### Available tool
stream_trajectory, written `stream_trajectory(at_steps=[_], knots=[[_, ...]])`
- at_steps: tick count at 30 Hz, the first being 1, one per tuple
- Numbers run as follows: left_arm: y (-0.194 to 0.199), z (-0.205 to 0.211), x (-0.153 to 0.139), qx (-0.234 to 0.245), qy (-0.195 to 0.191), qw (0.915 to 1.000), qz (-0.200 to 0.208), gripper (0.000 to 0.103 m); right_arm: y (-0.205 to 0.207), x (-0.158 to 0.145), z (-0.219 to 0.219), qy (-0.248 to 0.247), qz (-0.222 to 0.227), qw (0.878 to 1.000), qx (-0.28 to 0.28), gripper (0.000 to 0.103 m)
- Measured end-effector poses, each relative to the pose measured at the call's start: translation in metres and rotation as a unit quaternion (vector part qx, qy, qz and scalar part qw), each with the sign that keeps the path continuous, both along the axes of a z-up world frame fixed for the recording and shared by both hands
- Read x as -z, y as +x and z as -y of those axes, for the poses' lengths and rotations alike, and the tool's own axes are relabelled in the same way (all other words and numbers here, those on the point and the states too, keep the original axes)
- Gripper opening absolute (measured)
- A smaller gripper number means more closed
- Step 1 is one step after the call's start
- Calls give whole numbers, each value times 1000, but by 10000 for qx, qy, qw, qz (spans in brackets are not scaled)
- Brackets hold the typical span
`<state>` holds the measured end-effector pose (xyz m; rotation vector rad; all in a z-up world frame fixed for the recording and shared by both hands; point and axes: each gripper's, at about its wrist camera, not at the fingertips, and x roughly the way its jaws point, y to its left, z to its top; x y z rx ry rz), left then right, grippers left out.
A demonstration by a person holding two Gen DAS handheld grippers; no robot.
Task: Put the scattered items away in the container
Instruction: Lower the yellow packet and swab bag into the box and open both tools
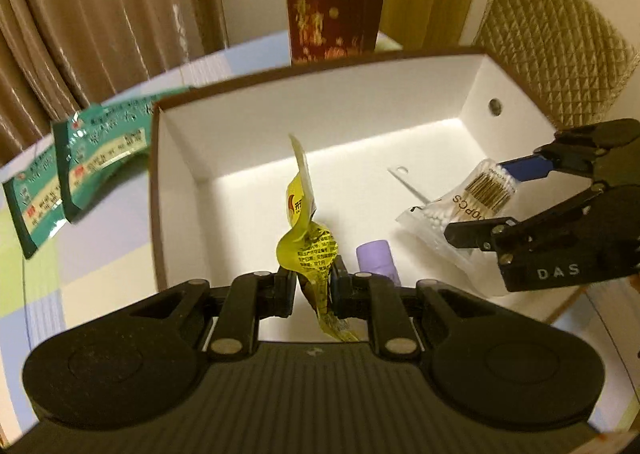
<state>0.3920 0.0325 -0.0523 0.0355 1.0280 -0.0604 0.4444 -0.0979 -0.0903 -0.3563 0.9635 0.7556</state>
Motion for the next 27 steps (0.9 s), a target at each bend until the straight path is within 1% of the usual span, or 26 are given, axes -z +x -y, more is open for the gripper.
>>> stream_trajectory(at_steps=[4,12,19,22,24,25,26,27], knots=[[8,-1,12,-23,84,9998,-197,14,1,1,1,-20,-32,10000,22,66],[12,0,19,-63,115,9994,-312,15,6,1,-1,-33,-97,9999,36,66],[13,2,14,-26,209,9995,-226,26,7,2,-2,-34,-109,9999,15,66],[13,1,11,-54,205,9996,-190,33,5,2,-2,-30,-97,9999,8,66],[12,1,10,-45,191,9997,-168,35,4,1,-2,-32,-90,9999,-45,67],[12,1,9,-46,200,9997,-165,39,4,1,-3,-44,-97,9999,-99,70],[12,1,9,-48,214,9996,-160,42,2,1,-3,-60,-60,9999,-131,76],[11,2,8,-43,227,9996,-144,43,0,0,-4,-82,13,9999,-148,86]])
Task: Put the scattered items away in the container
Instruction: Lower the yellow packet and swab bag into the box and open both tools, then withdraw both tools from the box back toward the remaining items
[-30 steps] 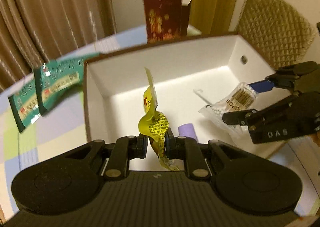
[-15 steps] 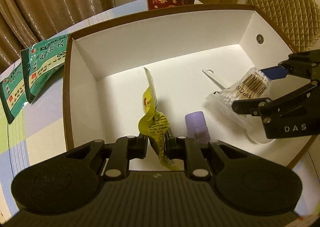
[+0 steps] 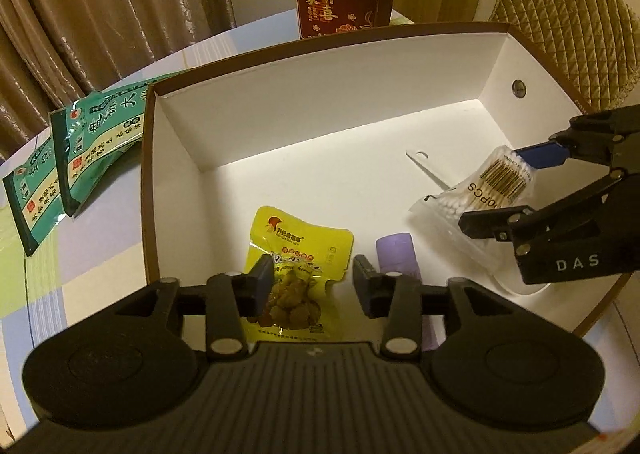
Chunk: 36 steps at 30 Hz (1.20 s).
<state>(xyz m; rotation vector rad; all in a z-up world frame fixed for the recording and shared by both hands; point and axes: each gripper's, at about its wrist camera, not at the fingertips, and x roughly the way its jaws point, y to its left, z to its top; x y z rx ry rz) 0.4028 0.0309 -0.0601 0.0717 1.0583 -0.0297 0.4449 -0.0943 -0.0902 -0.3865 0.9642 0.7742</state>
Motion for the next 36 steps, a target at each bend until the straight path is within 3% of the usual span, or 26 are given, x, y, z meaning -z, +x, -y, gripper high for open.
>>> stream_trajectory(at_steps=[2,4,8,13,25,36], knots=[[-2,1,-2,-3,16,10000,20,49,-4,-2,0,-29,141,9999,-41,91],[-3,0,-4,-65,53,9999,59,67,-6,-4,1,-39,187,9998,-65,92],[-8,0,-11,-92,103,9998,174,81,-10,-6,2,-84,259,9996,-120,98],[-15,2,-21,-129,175,9992,322,89,-15,-14,10,26,327,9994,-49,100],[-52,-6,-59,-371,-40,9961,796,90,-39,-49,40,514,613,9967,124,101],[-123,-17,-95,-589,-102,9887,1378,93,-90,-74,74,961,856,9915,200,101]])
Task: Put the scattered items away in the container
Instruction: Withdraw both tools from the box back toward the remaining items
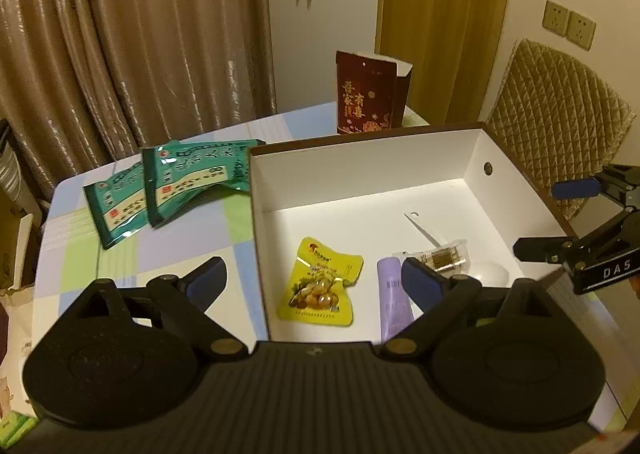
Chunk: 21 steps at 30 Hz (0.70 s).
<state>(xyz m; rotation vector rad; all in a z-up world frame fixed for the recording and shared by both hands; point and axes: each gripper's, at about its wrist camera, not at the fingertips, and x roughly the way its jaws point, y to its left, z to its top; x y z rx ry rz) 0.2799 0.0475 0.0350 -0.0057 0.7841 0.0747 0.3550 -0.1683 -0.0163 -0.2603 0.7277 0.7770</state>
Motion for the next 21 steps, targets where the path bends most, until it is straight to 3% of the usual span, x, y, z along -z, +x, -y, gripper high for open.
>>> stream_trajectory(at_steps=[11,21], knots=[[-63,9,-12,-89,17,9997,213,94,-39,-12,19,272,-23,9995,143,101],[-103,26,-2,82,9,9998,204,94,-70,-3,35,294,-209,9992,165,101]])
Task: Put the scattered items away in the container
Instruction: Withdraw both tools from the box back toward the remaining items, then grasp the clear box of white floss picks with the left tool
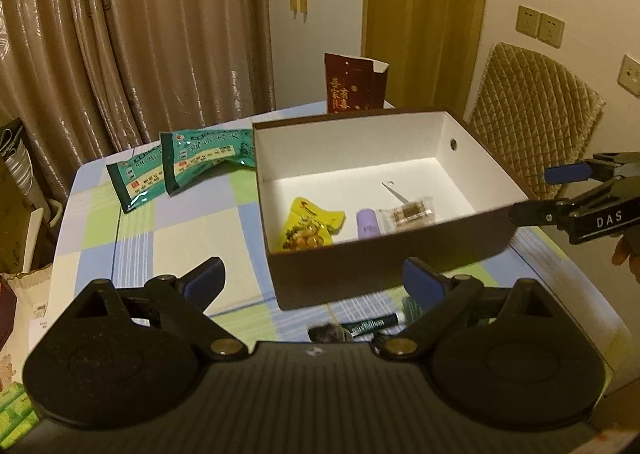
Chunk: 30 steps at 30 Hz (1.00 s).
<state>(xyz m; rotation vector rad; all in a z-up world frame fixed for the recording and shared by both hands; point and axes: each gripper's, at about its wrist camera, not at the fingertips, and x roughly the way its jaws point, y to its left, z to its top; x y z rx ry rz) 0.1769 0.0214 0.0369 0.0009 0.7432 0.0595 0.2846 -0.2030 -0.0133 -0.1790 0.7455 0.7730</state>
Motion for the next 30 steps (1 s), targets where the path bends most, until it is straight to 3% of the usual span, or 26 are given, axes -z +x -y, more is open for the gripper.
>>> stream_trajectory(at_steps=[9,16,30], knots=[[-29,20,38,298,-102,9986,-414,93,-27,23,17,-107,-397,9991,69,101],[-47,46,70,841,-3,9941,-688,93,-43,43,31,-332,-724,9968,117,101],[-47,71,109,1490,15,9837,-1003,89,-55,73,42,-728,-1026,9918,207,101]])
